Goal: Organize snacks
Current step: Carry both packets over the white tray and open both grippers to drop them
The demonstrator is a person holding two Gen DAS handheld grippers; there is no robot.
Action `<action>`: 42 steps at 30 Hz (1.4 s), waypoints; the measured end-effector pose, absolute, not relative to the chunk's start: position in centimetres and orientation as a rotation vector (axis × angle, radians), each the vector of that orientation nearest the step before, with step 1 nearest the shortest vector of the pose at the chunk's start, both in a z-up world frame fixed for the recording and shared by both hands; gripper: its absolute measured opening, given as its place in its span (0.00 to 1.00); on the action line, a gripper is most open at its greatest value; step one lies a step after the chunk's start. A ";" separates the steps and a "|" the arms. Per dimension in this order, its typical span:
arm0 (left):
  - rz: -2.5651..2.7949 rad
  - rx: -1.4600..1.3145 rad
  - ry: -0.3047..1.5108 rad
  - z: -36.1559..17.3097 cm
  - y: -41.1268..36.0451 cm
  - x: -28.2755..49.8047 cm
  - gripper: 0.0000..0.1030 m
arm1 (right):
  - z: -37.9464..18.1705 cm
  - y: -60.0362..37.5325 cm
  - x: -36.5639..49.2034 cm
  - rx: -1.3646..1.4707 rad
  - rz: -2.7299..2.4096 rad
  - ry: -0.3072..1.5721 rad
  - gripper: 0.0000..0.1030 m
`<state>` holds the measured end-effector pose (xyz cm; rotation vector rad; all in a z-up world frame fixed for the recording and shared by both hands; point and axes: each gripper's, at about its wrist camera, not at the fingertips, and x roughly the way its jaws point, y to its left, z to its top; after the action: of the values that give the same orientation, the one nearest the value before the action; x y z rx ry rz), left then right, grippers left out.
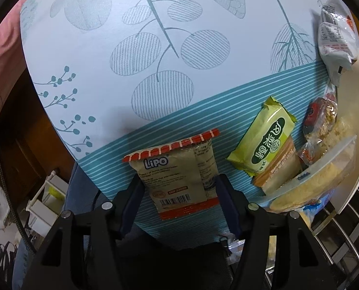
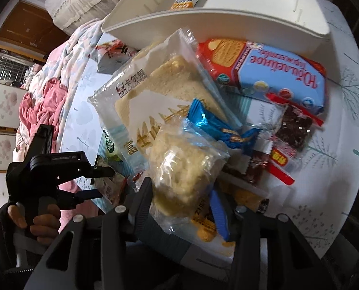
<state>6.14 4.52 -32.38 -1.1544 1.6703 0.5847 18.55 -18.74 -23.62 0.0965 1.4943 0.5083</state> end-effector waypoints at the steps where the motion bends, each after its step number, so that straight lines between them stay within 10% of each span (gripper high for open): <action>1: 0.591 -1.147 1.678 -32.3 4.5 6.5 0.58 | -23.4 -19.0 18.5 0.105 0.503 1.489 0.43; 22: 0.509 -0.968 1.816 -28.5 3.6 10.4 0.43 | -21.0 -19.0 19.2 0.255 0.490 1.412 0.41; 42: 0.156 -0.587 1.747 -12.0 4.4 22.4 0.43 | -13.1 -15.9 23.2 0.369 0.469 1.140 0.41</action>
<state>22.39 4.38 -11.97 -0.5874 1.7472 0.1563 23.18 -15.95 -13.06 0.3693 1.1399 0.4686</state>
